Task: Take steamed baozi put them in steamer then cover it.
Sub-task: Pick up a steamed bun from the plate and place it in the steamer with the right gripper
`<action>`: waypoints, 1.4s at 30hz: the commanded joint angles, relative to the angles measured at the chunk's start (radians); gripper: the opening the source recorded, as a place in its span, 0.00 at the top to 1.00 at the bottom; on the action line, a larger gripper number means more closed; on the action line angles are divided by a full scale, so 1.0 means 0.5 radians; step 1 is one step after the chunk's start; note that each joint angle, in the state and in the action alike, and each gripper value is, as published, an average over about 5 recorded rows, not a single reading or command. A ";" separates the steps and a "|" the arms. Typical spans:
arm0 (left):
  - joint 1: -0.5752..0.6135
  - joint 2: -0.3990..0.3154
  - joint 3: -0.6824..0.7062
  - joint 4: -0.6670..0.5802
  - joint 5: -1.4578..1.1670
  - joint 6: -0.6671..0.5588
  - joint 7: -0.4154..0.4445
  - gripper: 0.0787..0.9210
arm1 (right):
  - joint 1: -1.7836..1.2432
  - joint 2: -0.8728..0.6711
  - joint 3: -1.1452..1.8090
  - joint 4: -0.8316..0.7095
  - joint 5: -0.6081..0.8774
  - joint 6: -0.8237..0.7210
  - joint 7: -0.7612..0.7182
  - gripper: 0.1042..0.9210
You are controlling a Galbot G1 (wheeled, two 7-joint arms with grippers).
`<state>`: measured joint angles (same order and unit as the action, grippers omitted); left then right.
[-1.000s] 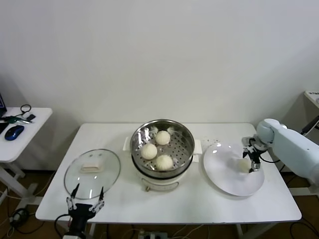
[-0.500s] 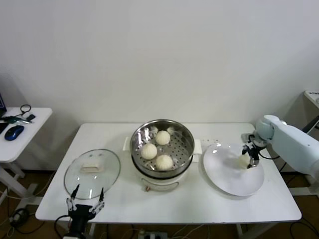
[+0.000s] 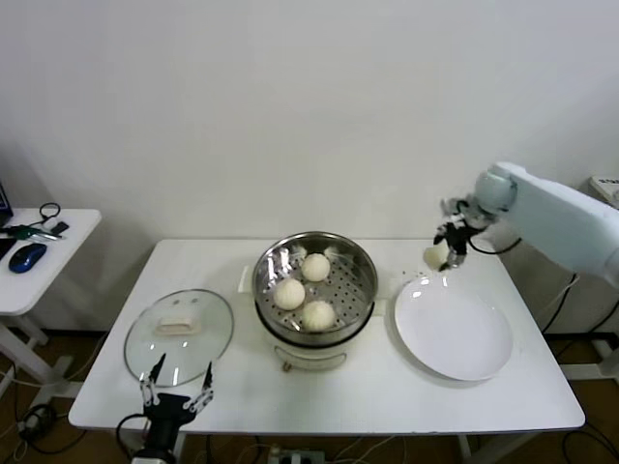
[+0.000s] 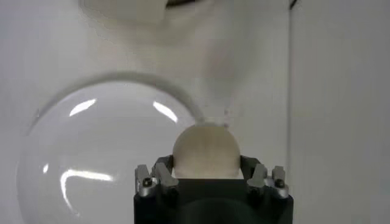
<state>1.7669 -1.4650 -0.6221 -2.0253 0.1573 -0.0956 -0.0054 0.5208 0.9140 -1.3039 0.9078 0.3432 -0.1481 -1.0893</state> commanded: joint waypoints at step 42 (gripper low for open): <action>0.049 0.129 0.022 0.042 -0.130 -0.068 -0.011 0.12 | 0.334 0.776 -0.932 0.440 0.910 -0.384 0.396 0.26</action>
<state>1.7918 -1.3991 -0.6118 -2.0080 0.0961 -0.1303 -0.0107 0.7096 1.2842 -1.7570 1.1297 0.8190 -0.3333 -0.9004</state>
